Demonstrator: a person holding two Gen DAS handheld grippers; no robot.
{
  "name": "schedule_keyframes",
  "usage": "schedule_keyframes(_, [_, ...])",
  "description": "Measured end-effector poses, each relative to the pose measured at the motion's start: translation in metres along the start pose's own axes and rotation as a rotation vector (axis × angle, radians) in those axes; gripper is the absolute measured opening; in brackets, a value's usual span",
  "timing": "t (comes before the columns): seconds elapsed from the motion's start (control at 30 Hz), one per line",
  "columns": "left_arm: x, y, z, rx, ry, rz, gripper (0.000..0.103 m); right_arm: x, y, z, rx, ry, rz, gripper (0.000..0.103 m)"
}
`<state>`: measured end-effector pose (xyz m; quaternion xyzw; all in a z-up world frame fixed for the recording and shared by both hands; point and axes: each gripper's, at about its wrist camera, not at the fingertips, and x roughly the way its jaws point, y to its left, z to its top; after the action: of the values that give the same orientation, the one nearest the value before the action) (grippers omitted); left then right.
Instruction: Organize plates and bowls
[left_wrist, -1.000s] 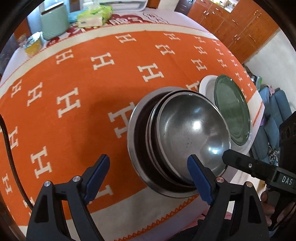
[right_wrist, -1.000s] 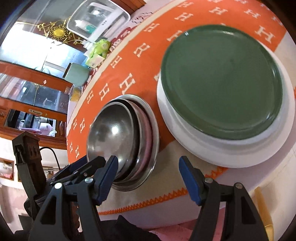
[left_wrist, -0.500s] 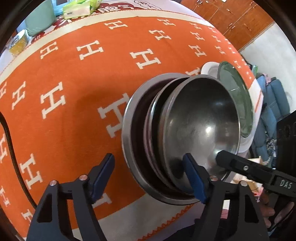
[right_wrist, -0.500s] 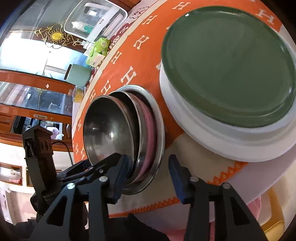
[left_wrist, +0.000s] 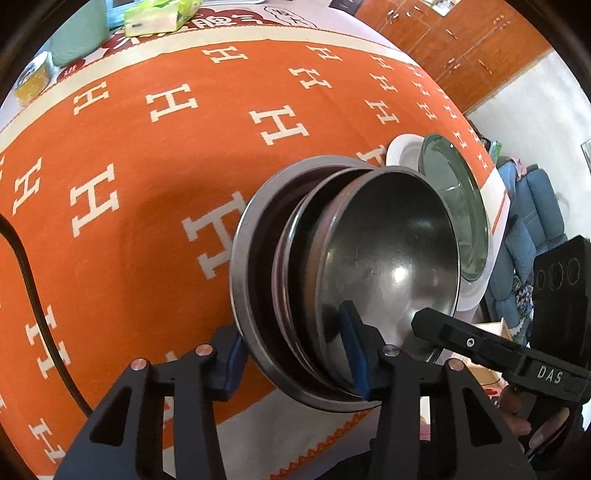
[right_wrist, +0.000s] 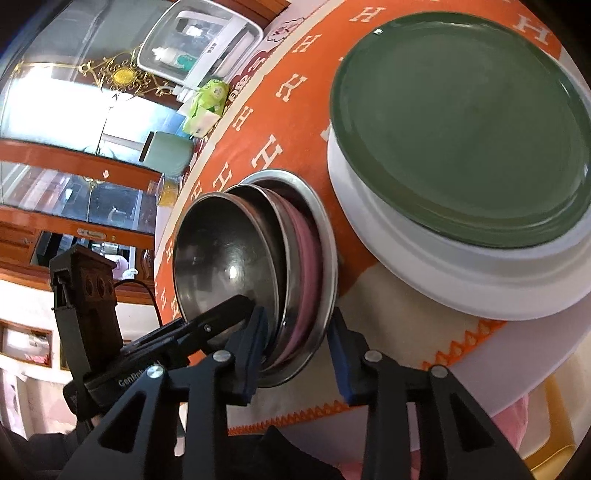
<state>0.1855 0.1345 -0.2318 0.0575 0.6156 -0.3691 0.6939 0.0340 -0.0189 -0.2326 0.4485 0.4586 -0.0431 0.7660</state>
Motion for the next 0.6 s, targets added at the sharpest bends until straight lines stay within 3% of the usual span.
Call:
schedule_keyframes(0.23, [-0.008, -0.005, -0.008, 0.011, -0.024, 0.033, 0.043, -0.004, 0.000, -0.006, -0.026, 0.003, 0.000, 0.031])
schedule_keyframes(0.6, [-0.039, -0.013, -0.022, -0.007, -0.121, 0.014, 0.043, -0.027, 0.019, -0.005, -0.125, -0.052, 0.025, 0.031])
